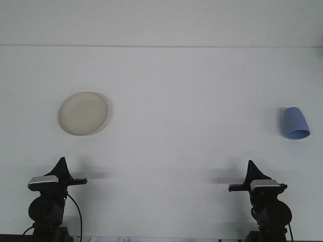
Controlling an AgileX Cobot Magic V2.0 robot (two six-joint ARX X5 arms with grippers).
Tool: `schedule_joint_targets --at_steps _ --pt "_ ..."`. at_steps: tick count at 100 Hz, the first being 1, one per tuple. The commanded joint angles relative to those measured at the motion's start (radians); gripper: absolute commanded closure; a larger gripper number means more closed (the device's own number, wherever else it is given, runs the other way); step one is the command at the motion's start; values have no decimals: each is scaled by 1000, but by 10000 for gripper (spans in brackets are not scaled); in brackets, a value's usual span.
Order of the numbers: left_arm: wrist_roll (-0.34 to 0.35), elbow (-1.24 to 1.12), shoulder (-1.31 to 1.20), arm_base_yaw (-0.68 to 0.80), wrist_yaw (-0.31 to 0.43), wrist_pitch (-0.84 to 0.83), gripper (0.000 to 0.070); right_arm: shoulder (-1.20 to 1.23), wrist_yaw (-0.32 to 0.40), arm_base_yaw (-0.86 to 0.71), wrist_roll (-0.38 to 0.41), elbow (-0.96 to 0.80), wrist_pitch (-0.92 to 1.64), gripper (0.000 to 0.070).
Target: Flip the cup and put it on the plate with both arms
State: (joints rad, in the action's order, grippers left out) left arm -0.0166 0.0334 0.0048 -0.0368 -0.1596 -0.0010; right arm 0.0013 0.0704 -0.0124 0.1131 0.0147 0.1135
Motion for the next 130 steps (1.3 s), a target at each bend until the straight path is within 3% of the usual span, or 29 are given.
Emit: schedule_joint_targets --at_steps 1,23,34,42,53,57,65,81,91,105,130 --pt "-3 -19 -2 1 -4 10 685 0 15 -2 157 -2 -16 694" --pt "-3 -19 -2 1 -4 10 685 0 34 -1 356 12 -89 697" --pt "-3 -19 -2 1 -4 10 685 15 -27 -2 385 114 -51 697" --pt "-3 -19 -2 1 -4 10 685 69 -53 -1 319 233 9 653" --pt "-3 -19 -2 1 -4 10 685 200 -80 -1 184 417 105 318" --pt "-3 -19 -2 1 -4 10 685 254 -95 -1 135 481 147 259" --pt "-3 -19 -2 1 -4 10 685 368 -155 0 33 608 246 255" --pt "-3 -19 -2 1 -4 10 685 573 -342 3 -150 782 357 243" --pt "-3 -19 -2 1 -4 10 685 695 -393 37 -197 841 390 213" --pt "-3 -19 -2 1 -4 10 685 827 -371 164 -208 851 397 185" --pt "-3 -19 -2 1 -4 10 685 1032 -185 441 -195 836 327 186"
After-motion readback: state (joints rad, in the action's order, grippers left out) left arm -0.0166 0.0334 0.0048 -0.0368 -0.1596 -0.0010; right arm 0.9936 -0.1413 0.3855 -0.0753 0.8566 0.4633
